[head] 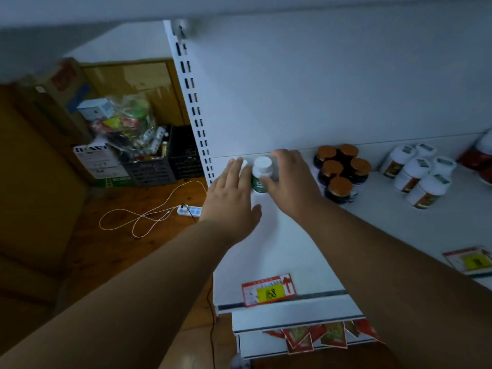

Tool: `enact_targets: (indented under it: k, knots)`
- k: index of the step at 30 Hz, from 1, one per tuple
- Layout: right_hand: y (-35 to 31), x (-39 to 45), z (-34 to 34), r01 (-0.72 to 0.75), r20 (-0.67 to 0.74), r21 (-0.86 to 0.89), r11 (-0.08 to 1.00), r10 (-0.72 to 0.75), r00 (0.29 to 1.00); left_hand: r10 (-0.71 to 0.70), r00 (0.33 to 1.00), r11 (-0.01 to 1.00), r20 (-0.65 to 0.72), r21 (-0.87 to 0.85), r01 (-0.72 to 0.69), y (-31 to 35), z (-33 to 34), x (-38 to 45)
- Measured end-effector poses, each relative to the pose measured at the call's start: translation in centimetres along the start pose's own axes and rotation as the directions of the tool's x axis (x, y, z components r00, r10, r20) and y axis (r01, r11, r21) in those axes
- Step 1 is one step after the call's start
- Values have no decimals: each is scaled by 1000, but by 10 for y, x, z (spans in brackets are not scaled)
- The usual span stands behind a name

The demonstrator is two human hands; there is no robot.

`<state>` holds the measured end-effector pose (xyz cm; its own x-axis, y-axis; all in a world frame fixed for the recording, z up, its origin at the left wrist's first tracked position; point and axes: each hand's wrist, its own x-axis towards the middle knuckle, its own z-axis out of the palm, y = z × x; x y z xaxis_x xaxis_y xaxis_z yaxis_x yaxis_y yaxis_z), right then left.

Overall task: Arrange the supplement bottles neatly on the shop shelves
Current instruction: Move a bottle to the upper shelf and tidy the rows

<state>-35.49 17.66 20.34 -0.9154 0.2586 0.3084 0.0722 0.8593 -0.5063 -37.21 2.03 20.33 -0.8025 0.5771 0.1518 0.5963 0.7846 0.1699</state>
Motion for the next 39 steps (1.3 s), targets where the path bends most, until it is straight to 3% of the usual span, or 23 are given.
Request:
enact_targets:
  k: [5,7,10,16,23,29,34,39]
  knots:
    - [0,-39,-58,41,-70,-48,998,-44,997,-32,999,994,-1,-105,32,31,-16,-28]
    - [15,-57,-96,28,-102,-64,998,-35,994,32,999,991,-30,-127,-36,64,-24,-33]
    - [43,-93,-150,5,-143,-69,998,-15,990,152,982,976,-115,-137,-167,130,-32,-36]
    - [135,-200,-269,-140,-181,-140,980,113,977,300,944,912,-137,-248,-326,296,-10,-58]
    - [264,-310,-381,-379,-353,-87,921,327,876,524,849,794,-69,-319,-517,485,18,-65]
    - [362,-330,-449,-488,-364,-118,865,420,831,644,764,696,-37,-386,-606,610,60,-29]
    - [439,-355,-480,-627,-357,-84,774,564,744,770,635,586,53,-452,-673,707,108,12]
    - [517,-360,-513,-684,-336,-35,728,636,694,782,615,579,99,-480,-659,785,150,46]
